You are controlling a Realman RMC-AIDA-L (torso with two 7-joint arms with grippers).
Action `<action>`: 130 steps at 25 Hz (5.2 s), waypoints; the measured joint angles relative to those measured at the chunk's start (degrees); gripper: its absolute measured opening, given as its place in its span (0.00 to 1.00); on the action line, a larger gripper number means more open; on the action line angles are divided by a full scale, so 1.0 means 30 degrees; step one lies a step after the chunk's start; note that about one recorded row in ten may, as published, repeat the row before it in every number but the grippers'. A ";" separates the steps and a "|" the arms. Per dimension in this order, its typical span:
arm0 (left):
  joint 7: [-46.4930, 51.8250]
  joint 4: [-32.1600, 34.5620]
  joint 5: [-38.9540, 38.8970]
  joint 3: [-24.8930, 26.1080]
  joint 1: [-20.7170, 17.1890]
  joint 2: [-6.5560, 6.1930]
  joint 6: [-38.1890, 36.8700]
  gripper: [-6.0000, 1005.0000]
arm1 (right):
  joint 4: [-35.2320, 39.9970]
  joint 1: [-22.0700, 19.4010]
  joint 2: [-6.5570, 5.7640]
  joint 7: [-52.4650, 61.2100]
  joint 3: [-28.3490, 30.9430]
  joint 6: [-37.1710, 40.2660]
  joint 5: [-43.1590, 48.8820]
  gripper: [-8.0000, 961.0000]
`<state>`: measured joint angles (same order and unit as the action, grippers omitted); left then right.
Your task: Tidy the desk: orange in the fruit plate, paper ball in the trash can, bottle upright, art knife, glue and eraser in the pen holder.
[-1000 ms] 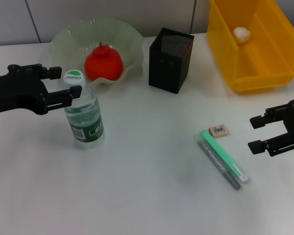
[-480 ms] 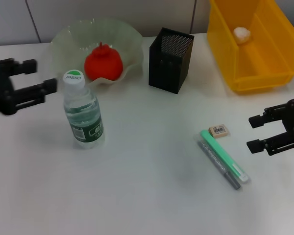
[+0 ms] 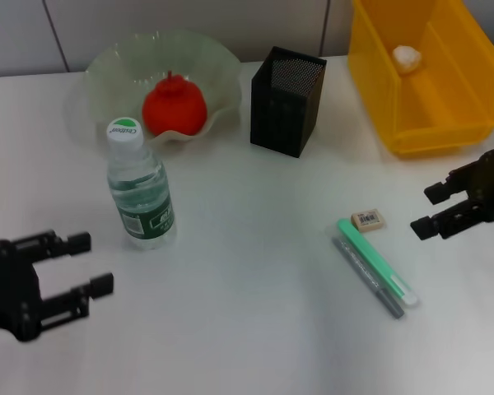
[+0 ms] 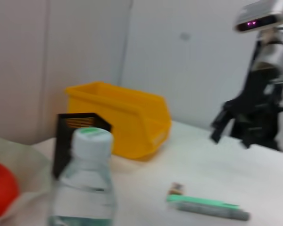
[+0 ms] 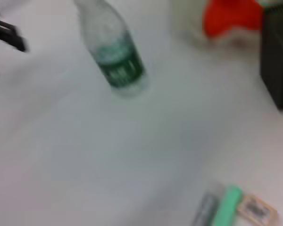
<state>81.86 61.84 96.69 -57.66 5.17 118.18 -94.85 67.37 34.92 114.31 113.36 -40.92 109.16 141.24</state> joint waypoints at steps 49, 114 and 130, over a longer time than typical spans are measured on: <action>-0.3996 -0.3034 0.0202 0.0338 0.0678 0.0012 -0.2146 0.64 | -0.3611 0.5100 0.1706 1.5758 -1.1475 -0.3885 0.7533 0.77; -0.4010 -0.2772 0.0290 0.0824 0.0751 -0.0019 -0.2230 0.60 | -0.6612 0.6349 0.1800 1.7991 -1.4418 -0.5740 0.6156 0.77; -0.4192 -0.2742 0.0288 0.0878 0.0713 -0.0048 -0.2251 0.60 | -0.6605 0.6230 0.1800 1.8329 -1.4941 -0.5755 0.6005 0.60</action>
<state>69.29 53.61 97.56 -55.03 7.31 118.03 -101.61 47.55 53.61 119.71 168.35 -85.74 91.89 159.25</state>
